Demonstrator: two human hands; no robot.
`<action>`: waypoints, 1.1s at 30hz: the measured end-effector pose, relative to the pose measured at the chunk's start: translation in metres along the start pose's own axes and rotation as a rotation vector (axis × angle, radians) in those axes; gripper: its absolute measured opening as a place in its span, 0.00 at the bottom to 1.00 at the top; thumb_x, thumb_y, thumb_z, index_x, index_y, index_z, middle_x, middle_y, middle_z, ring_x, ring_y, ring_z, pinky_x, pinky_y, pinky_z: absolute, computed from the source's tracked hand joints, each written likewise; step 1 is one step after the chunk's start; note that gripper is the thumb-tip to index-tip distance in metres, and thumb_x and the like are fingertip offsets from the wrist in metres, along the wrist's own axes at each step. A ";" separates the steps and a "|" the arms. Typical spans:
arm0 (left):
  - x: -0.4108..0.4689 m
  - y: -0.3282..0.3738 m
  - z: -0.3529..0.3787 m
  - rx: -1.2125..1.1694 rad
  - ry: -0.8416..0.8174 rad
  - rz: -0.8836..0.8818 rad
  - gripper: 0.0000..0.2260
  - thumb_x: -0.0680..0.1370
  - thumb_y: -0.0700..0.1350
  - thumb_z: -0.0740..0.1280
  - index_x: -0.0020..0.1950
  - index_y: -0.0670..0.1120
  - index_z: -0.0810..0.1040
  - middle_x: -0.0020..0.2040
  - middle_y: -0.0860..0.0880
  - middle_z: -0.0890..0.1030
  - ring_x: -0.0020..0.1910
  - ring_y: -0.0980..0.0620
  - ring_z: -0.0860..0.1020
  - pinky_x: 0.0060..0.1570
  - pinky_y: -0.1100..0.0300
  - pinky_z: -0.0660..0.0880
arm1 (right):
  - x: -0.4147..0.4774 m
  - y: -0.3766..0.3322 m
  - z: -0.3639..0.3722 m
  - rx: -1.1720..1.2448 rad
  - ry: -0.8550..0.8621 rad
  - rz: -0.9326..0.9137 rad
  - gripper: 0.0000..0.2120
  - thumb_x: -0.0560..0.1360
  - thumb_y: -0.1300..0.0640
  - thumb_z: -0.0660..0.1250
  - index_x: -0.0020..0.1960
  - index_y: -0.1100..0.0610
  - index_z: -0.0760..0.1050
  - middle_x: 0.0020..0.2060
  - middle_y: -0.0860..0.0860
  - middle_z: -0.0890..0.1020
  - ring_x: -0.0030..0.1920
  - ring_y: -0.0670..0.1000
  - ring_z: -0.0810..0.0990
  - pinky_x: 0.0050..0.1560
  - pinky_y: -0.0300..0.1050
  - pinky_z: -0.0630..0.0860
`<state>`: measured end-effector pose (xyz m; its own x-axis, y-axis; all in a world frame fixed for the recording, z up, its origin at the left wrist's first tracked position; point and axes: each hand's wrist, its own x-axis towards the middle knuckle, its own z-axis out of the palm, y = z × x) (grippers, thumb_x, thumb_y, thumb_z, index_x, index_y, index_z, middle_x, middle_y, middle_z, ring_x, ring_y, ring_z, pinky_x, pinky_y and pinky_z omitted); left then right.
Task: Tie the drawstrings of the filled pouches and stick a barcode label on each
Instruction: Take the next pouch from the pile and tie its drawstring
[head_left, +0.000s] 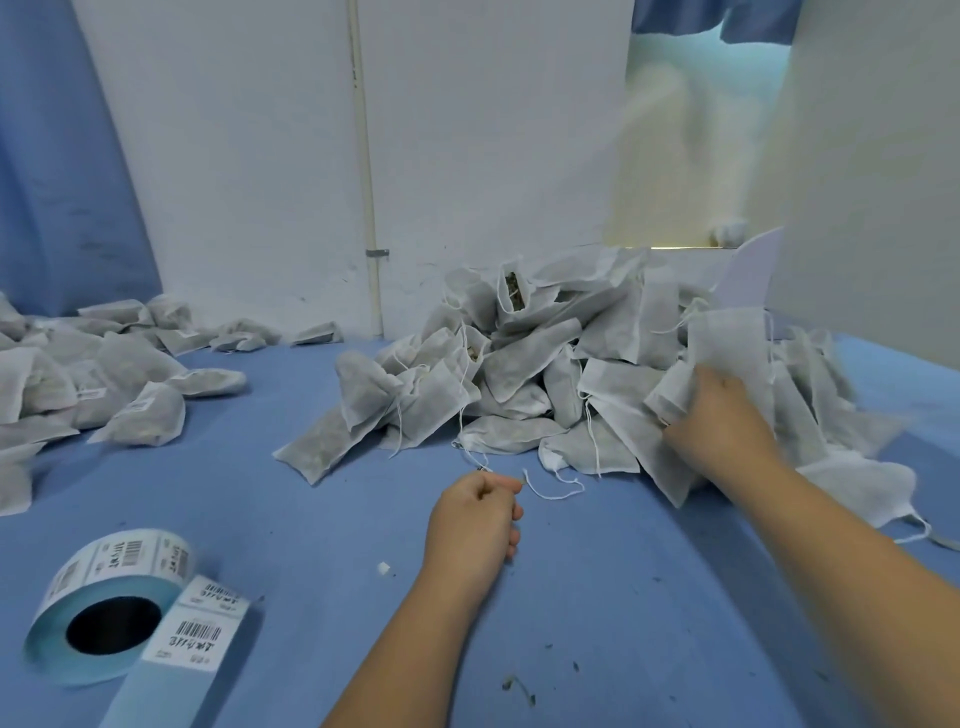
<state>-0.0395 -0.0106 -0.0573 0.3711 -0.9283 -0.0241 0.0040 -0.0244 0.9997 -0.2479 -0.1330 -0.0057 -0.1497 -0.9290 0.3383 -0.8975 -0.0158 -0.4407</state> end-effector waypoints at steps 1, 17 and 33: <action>0.000 -0.001 0.000 0.007 -0.001 -0.001 0.11 0.78 0.37 0.59 0.47 0.45 0.80 0.36 0.48 0.78 0.23 0.56 0.72 0.26 0.63 0.71 | 0.000 0.000 0.000 -0.039 0.000 0.009 0.20 0.75 0.56 0.66 0.64 0.58 0.66 0.62 0.56 0.71 0.57 0.60 0.76 0.45 0.49 0.68; -0.001 0.003 0.001 -0.020 0.042 0.023 0.10 0.78 0.37 0.60 0.47 0.46 0.80 0.37 0.48 0.77 0.24 0.56 0.73 0.26 0.63 0.74 | -0.040 -0.027 -0.026 0.487 0.309 -0.251 0.07 0.76 0.60 0.66 0.46 0.52 0.82 0.41 0.45 0.81 0.40 0.43 0.73 0.40 0.38 0.66; -0.019 0.023 -0.017 -0.111 -0.289 0.249 0.19 0.74 0.56 0.73 0.59 0.46 0.78 0.51 0.48 0.85 0.50 0.53 0.83 0.50 0.59 0.79 | -0.118 -0.054 0.013 1.317 -0.525 -0.127 0.07 0.78 0.64 0.65 0.44 0.59 0.82 0.34 0.53 0.78 0.32 0.47 0.73 0.34 0.40 0.72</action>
<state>-0.0311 0.0125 -0.0338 0.0971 -0.9672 0.2348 0.0525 0.2406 0.9692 -0.1762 -0.0272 -0.0330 0.3312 -0.9177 0.2193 0.1856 -0.1645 -0.9688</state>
